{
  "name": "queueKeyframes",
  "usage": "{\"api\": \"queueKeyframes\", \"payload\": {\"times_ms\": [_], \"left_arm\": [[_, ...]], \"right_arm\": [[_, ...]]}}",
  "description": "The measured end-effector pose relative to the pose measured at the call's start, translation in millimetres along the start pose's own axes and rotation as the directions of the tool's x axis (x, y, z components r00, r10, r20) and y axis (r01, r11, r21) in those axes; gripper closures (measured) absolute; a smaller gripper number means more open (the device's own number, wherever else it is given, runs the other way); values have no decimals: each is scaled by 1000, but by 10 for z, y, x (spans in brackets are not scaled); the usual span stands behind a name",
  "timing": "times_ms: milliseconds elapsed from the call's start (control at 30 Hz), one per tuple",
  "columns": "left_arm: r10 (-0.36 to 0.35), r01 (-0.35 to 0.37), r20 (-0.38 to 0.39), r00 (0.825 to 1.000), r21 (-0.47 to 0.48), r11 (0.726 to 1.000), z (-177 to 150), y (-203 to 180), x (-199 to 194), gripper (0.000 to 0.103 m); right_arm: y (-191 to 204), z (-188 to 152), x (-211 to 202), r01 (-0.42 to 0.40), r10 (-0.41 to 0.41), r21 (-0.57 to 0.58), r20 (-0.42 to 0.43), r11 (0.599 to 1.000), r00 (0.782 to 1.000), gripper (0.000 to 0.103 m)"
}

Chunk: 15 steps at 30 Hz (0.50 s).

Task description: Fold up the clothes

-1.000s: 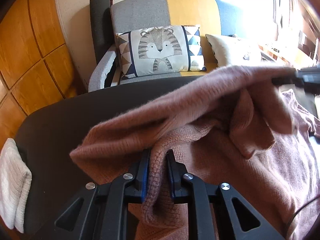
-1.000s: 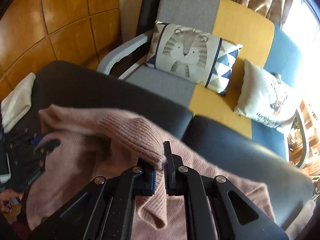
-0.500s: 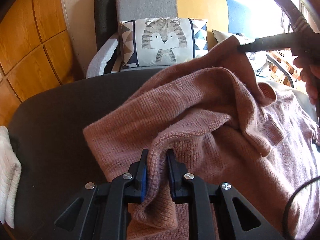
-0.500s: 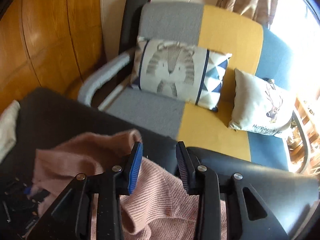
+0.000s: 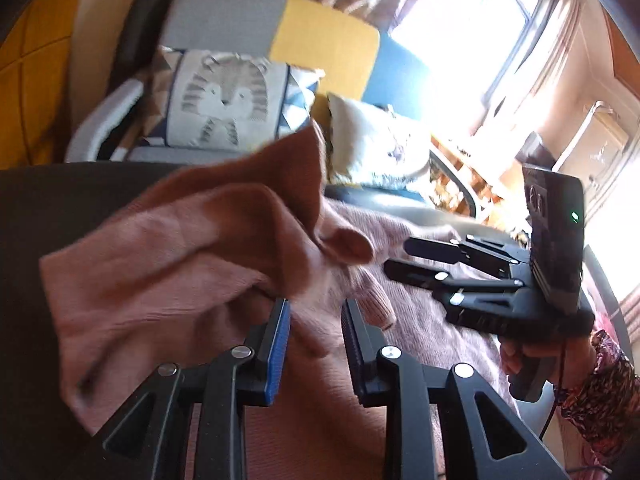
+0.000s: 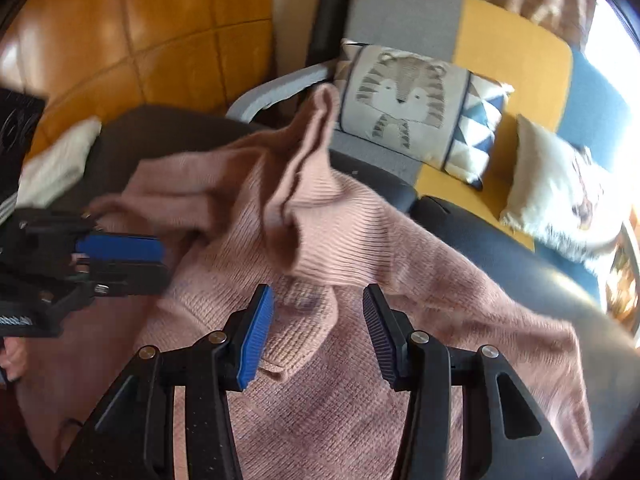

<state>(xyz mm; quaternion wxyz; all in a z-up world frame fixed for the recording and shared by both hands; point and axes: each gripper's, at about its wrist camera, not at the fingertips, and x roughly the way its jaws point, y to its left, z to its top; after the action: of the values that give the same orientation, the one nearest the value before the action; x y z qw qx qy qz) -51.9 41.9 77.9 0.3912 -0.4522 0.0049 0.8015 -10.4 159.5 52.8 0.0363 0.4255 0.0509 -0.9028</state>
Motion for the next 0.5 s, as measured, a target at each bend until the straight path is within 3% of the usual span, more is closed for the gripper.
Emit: {"api": "queueKeyframes", "payload": {"times_ms": [67,133,200,233,267,367,500], "left_arm": [[34,-34,-51,998,-5,999,-19,-32,210,76],[46,-49,-91,995,-32,998,-66,-10,370,76],[43,-50,-117,992,-63,997,-126,39,485,76],[34,-42,-107,994,-68,997,-149,60,501,76],[28,-34,-90,996,-69,997,-188,74,499,76],[28,-30,-38,999,-45,999,-292,80,491,76],[97,-100,51,994,67,993,-502,-64,466,74]], "right_arm": [[36,15,113,36,-36,-37,3,999,999,53],[8,73,183,18,-18,-17,2,1000,1000,56],[-20,134,234,4,-4,-3,-1,1000,1000,70],[-27,163,258,4,-4,1,-6,1000,1000,84],[-30,185,273,8,-8,5,-12,1000,1000,90],[-71,242,264,14,-14,25,-5,1000,1000,95],[-214,327,201,20,-21,67,16,998,1000,96]]}}
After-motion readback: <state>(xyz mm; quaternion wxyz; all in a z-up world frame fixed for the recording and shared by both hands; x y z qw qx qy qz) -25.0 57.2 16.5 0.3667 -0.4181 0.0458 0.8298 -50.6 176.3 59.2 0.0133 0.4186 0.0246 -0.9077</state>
